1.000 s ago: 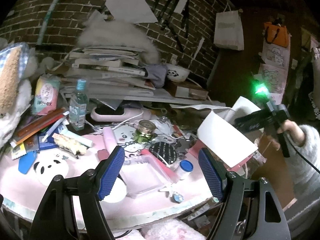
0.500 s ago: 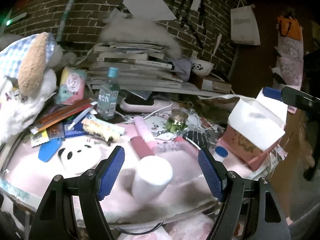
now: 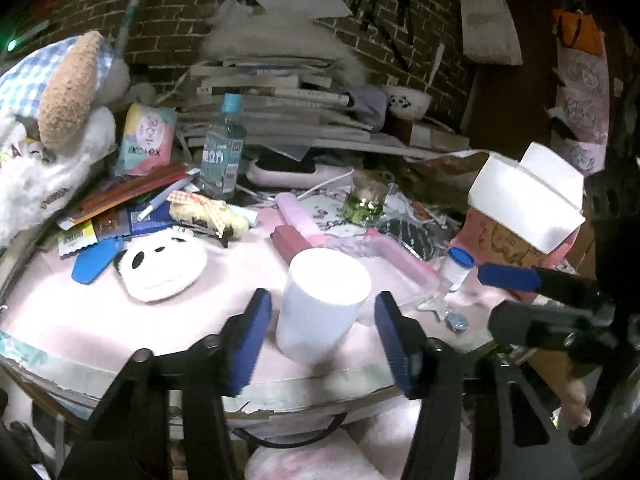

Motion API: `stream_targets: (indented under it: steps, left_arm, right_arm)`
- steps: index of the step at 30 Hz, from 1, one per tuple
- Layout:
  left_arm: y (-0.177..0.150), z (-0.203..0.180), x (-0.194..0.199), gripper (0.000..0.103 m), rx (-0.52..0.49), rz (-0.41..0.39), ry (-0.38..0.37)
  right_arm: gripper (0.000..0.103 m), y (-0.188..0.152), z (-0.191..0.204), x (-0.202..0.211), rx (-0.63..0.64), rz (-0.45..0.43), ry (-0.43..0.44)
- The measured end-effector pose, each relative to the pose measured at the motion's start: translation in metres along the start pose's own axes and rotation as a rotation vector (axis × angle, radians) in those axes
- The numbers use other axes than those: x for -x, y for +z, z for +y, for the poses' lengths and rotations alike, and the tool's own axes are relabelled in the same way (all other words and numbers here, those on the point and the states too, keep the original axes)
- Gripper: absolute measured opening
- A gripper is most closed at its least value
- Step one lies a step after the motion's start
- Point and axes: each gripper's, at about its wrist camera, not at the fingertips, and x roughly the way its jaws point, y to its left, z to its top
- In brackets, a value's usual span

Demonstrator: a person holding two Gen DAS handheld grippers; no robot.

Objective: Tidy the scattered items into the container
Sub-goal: 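Grasp the white cup on the desk with the left tool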

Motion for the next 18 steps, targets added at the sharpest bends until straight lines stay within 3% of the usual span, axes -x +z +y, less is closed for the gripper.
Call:
stream_targets:
  steps: [2,13,18]
  left_arm:
    - [0.0,-0.001,-0.002,0.038,-0.002,0.003,0.006]
    - [0.013,-0.005,0.001,0.038,-0.005,-0.021,0.047]
    - [0.04,-0.016,0.013,0.037,-0.019,-0.074,0.006]
  right_arm:
    - [0.101,-0.006,-0.008,-0.004,-0.019,0.016,-0.015]
    - [0.101,-0.015,-0.029,0.001,-0.084,-0.032,-0.098]
    - [0.101,-0.016,-0.039,0.003,-0.131,-0.051,-0.104]
